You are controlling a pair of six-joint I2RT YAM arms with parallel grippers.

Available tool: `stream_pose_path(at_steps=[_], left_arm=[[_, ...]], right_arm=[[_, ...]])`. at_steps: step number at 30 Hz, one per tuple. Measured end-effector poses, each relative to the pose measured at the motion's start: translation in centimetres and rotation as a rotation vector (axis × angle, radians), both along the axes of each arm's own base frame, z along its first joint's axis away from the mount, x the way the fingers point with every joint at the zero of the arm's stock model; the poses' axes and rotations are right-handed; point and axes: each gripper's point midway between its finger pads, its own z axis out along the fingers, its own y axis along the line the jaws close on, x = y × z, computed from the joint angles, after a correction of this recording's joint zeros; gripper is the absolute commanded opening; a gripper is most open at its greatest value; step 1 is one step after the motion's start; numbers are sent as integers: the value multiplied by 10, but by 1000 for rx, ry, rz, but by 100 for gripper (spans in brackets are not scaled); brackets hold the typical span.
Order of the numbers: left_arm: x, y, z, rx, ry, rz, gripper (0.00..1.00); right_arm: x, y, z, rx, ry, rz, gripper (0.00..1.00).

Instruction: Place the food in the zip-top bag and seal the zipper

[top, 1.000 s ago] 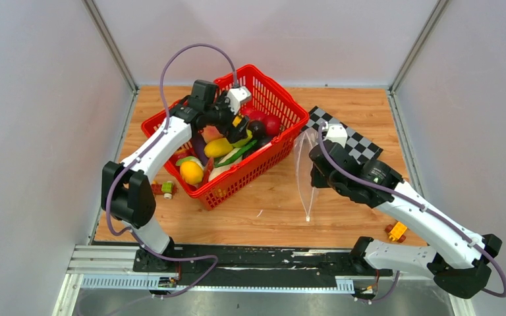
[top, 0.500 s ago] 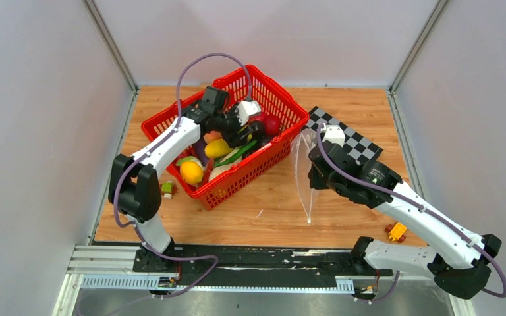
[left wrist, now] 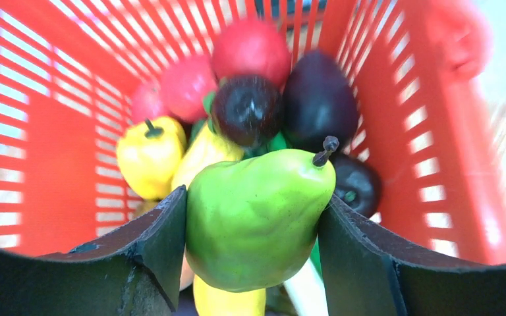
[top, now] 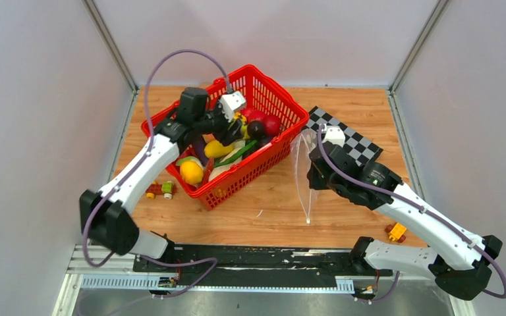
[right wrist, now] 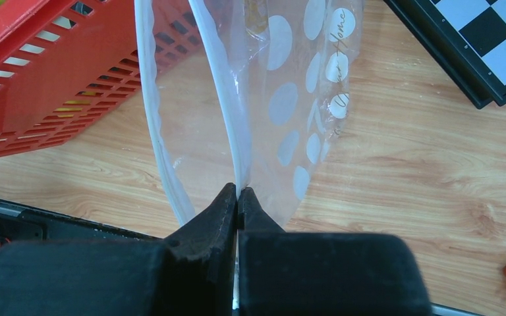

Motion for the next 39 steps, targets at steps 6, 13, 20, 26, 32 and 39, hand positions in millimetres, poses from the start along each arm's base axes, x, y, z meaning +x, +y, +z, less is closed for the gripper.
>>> stream_pose_path(at_steps=[6, 13, 20, 26, 32, 39], left_arm=[[-37, -9, 98, -345, -157, 11, 34], [-101, -43, 166, -641, -169, -136, 36], [-168, -81, 174, -885, -21, -291, 36], [-197, -112, 164, -975, 111, -367, 37], [-219, -141, 150, -976, 180, -435, 38], [-227, -151, 124, -918, 195, -441, 40]], right_arm=[[1, 4, 1, 32, -3, -12, 0], [4, 14, 6, 100, -4, -23, 0], [9, 27, 8, 228, 19, -19, 0], [11, 32, 16, 302, 23, -8, 0], [8, 31, 24, 337, 14, -6, 0], [4, 20, 27, 340, 4, -25, 0]])
